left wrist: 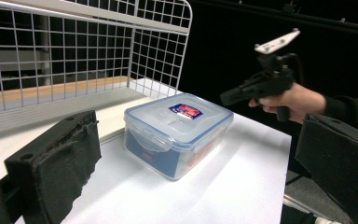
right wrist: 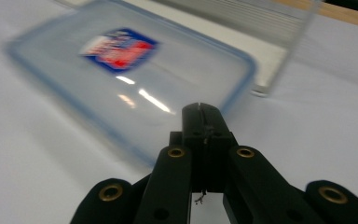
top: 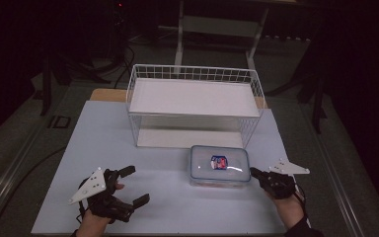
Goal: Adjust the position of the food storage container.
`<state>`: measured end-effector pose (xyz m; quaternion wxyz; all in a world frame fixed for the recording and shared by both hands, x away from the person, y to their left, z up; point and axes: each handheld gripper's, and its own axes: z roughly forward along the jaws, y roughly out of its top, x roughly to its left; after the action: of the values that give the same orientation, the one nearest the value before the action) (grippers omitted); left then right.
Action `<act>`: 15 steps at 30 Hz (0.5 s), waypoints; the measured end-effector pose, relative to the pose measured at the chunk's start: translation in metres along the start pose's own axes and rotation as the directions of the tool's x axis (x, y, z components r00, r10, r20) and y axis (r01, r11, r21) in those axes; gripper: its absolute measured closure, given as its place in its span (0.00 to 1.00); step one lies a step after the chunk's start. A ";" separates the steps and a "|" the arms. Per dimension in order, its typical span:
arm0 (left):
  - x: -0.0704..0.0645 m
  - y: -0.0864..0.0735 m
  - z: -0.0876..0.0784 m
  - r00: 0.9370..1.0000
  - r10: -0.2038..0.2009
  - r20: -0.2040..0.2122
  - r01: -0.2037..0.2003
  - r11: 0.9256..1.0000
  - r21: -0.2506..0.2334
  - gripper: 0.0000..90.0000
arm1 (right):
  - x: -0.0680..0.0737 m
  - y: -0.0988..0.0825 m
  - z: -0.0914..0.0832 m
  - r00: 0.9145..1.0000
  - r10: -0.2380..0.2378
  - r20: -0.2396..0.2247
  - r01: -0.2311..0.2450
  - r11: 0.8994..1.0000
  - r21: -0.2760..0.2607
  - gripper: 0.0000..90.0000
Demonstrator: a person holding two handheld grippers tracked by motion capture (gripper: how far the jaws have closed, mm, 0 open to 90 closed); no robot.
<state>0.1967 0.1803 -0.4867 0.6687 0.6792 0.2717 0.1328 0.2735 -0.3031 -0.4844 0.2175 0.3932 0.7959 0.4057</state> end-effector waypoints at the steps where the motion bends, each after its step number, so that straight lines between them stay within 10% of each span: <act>1: 0.000 0.000 0.000 1.000 -0.001 0.000 0.001 1.000 0.000 0.00 | -0.005 0.000 0.004 1.000 0.011 0.011 -0.011 1.000 0.007 1.00; 15: -0.002 -0.003 0.004 1.000 -0.004 0.011 0.003 1.000 0.029 0.00 | -0.019 0.007 0.034 0.999 0.038 0.014 -0.038 0.999 0.026 1.00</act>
<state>0.1970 0.1756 -0.4899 0.6608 0.6889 0.2709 0.1239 0.3105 -0.2996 -0.4977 0.2099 0.4137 0.7921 0.3966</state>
